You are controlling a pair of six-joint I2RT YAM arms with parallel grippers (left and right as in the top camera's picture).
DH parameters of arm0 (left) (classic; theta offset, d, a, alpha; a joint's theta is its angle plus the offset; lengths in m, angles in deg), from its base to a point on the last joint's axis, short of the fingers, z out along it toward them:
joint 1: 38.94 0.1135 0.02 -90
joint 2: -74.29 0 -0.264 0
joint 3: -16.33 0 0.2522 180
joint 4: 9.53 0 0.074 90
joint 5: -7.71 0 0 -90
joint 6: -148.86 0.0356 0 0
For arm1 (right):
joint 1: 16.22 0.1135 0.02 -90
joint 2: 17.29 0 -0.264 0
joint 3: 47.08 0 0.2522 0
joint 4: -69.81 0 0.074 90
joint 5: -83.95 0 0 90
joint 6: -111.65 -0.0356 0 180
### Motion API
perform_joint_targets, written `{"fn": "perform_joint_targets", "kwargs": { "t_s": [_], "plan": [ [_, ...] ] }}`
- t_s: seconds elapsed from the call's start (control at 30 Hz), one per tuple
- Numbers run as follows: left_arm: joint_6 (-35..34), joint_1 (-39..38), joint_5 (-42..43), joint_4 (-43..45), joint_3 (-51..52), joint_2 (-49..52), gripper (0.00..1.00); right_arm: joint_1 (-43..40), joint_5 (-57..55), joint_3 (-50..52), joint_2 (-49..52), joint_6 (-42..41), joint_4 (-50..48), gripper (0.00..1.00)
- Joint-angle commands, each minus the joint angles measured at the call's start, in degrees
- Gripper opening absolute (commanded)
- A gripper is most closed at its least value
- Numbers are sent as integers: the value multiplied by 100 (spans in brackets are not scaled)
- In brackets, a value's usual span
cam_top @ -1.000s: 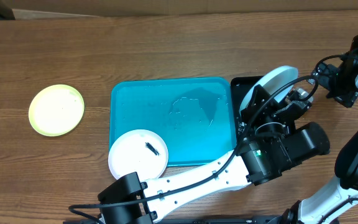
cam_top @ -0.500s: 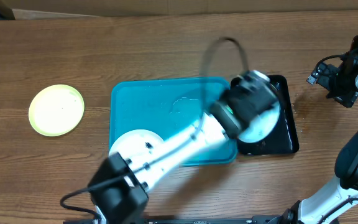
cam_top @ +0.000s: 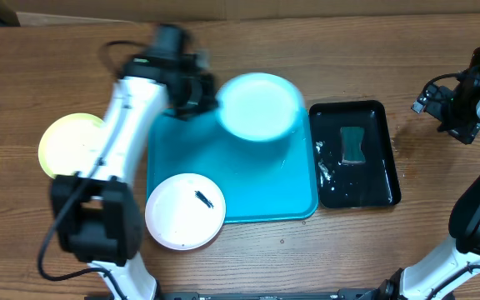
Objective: Clean dirty plates on tray and stack at the side
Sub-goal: 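Carry the light blue plate left and set it on the yellow plate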
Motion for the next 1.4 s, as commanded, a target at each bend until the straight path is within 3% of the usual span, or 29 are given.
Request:
{"fn": "perform_joint_targets", "kwargs": {
  "t_s": [0.0,0.4,0.57,0.8,1.1,1.13,1.2,1.23,1.27,1.37],
  "plan": [
    [221,848,415,-269,-50,20,4,-11,7,-157,-48,-24,-15,100],
    [-20,3351,-2011,-973,-48,20,4,-11,7,-157,-48,-24,-15,100],
    [-323,4089,-2323,-1025,-48,20,4,-11,7,-157,-48,-24,-15,100],
    [-450,4601,-2667,-1003,-44,20,4,-11,7,-157,-48,-24,-15,100],
    [-531,4566,-2802,-848,22,20,6,-11,7,-157,-48,-24,-15,100],
    [-531,4559,-2800,-841,22,20,16,-11,7,-157,-48,-24,-15,100],
    [-531,4551,-2774,-844,24,20,66,-11,7,-157,-48,-24,-15,100],
    [-529,4544,-2745,-859,26,20,77,-11,7,-157,-48,-24,-15,100],
    [-496,4538,-2691,-872,26,20,83,-11,7,-157,-48,-24,-15,100],
    [-293,4503,-2306,-905,26,20,87,-11,7,-157,-48,-24,-15,100]
  ]
}}
